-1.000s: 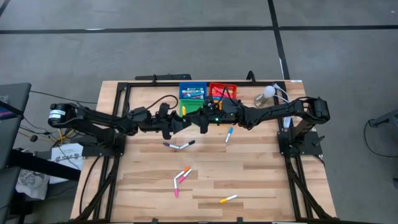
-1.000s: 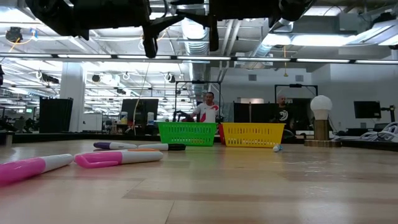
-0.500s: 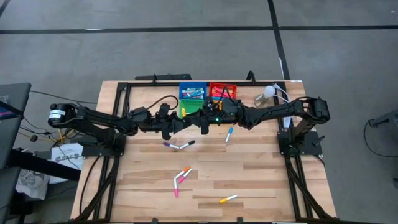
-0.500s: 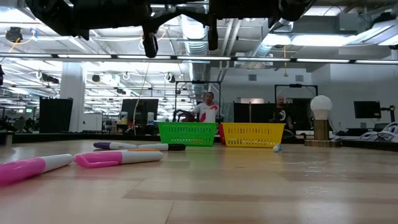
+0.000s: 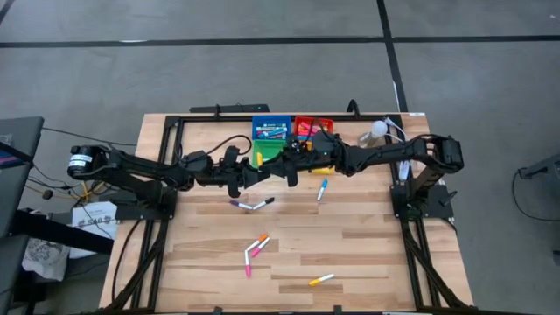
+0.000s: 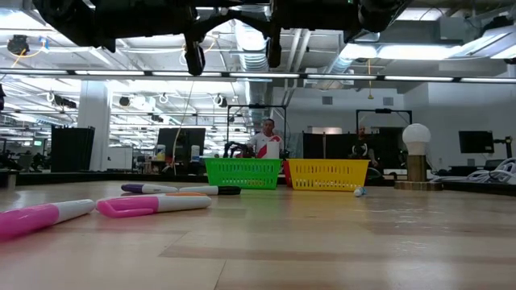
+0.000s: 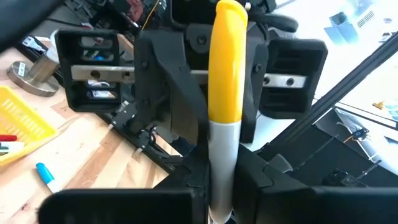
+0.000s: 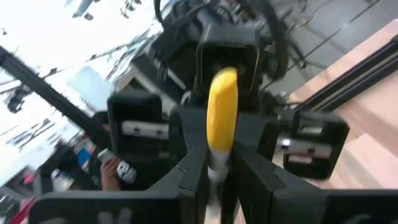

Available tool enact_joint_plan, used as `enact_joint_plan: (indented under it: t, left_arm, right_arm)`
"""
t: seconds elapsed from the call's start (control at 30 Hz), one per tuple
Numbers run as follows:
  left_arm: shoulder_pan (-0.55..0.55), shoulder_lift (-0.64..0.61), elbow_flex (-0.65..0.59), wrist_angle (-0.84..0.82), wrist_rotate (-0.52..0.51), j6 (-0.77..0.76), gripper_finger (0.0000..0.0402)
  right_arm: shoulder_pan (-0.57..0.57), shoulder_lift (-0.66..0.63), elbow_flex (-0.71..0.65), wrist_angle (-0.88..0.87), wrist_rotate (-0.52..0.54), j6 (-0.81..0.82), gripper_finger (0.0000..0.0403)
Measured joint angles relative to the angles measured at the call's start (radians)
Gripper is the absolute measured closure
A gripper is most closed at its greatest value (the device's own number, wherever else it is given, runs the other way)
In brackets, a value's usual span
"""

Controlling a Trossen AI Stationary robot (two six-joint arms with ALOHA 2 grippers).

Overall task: Pick & Place Markers
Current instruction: Put the yellow highlighter in the green bin

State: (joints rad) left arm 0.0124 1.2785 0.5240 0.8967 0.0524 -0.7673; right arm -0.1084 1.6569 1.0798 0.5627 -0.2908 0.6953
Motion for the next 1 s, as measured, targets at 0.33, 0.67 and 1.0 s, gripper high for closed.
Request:
enact_joint_plan:
  t: [0.33,0.67,1.0]
  left_arm:
    - [0.001,0.0,0.0,-0.045,-0.005,0.0,0.0367]
    - [0.025,-0.031,0.0,-0.213,-0.003,0.003,0.0367]
    - [0.155,-0.087,0.0,-0.361,0.022,0.109,0.0369]
  right_arm:
    - [-0.065,0.0,-0.004,-0.058,-0.185,-0.024,0.0315]
    - [-0.167,-0.006,-0.005,-0.216,-0.223,-0.096,0.0316]
    - [-0.289,-0.129,-0.005,-0.529,-0.212,-0.302,0.0316]
